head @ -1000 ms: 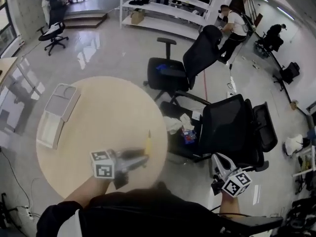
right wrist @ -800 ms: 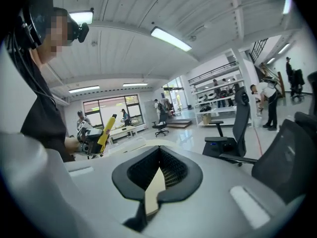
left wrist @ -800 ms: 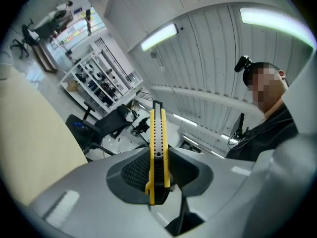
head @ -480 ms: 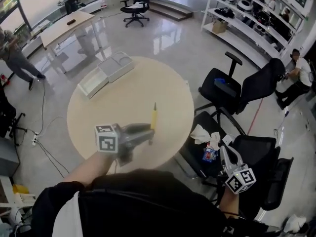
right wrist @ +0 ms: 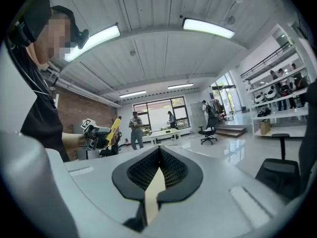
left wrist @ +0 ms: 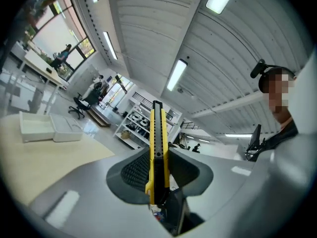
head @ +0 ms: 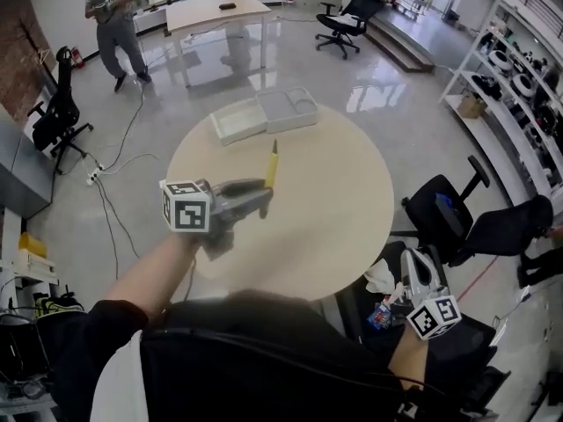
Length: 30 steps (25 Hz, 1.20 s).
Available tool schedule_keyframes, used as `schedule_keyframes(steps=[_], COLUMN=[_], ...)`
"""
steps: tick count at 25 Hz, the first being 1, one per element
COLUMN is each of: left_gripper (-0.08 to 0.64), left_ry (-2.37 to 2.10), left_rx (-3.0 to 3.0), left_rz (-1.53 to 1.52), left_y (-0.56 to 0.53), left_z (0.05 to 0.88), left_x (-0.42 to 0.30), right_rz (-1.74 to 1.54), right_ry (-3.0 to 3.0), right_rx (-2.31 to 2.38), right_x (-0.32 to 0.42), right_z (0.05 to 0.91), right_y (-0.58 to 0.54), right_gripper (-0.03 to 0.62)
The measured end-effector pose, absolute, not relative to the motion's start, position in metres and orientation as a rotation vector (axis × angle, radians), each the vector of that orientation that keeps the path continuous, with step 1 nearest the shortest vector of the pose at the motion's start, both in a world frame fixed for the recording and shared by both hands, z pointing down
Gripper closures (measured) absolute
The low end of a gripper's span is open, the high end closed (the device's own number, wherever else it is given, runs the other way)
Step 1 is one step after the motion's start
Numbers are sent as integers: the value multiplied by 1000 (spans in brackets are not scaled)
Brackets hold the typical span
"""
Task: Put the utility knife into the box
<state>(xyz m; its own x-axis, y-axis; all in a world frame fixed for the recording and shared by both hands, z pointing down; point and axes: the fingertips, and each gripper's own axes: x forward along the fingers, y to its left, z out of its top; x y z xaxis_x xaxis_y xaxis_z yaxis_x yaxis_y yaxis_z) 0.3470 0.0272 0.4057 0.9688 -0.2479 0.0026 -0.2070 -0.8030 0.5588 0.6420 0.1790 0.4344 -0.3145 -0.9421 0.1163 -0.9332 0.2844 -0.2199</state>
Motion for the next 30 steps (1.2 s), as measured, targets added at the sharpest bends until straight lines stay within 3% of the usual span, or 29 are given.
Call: schedule_keyframes(steps=[12, 30], left_gripper=[450, 449], left_ry=[-569, -564], left_rx=[2544, 2544], left_rz=[0, 303], left_y=[-160, -407], left_z=[424, 547], left_x=[208, 177], right_rz=[-381, -427], right_ry=[2644, 2748], right_rx=[-1668, -1605], right_x=[525, 432], right_z=[428, 487], right_y=[-43, -312], right_gripper=[578, 578])
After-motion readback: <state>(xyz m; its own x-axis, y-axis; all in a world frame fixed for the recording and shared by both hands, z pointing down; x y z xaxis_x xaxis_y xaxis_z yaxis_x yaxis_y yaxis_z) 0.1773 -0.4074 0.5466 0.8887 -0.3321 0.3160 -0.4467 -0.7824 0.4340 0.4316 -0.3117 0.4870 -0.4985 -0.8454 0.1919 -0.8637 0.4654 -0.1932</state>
